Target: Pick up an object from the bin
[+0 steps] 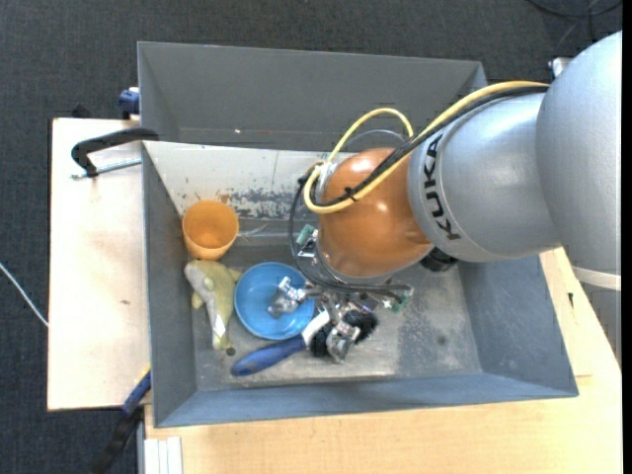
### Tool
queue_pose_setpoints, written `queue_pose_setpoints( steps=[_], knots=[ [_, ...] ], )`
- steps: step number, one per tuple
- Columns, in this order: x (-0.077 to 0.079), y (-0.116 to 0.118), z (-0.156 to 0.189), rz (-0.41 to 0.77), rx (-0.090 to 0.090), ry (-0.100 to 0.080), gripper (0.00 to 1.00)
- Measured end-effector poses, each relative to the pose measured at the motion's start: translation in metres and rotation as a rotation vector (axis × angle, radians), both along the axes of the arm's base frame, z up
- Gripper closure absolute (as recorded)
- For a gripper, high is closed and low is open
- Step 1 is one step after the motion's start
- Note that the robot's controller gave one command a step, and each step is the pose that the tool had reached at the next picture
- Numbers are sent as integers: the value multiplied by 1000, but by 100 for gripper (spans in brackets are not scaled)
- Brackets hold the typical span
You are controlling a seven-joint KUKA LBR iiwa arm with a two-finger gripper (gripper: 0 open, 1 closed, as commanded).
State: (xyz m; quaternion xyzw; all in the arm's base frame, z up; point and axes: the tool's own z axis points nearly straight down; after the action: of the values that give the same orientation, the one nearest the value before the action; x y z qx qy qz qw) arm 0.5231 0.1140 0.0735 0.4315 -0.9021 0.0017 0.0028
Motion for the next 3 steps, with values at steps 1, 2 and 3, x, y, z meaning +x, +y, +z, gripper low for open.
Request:
queue_pose_setpoints(
  steps=[1, 2, 3],
  knots=[
    [1, -1, 2, -2, 2, -3, 0],
    [2, -1, 4, -2, 1, -4, 100],
    [3, -1, 18, -4, 7, -9, 100]
  ],
)
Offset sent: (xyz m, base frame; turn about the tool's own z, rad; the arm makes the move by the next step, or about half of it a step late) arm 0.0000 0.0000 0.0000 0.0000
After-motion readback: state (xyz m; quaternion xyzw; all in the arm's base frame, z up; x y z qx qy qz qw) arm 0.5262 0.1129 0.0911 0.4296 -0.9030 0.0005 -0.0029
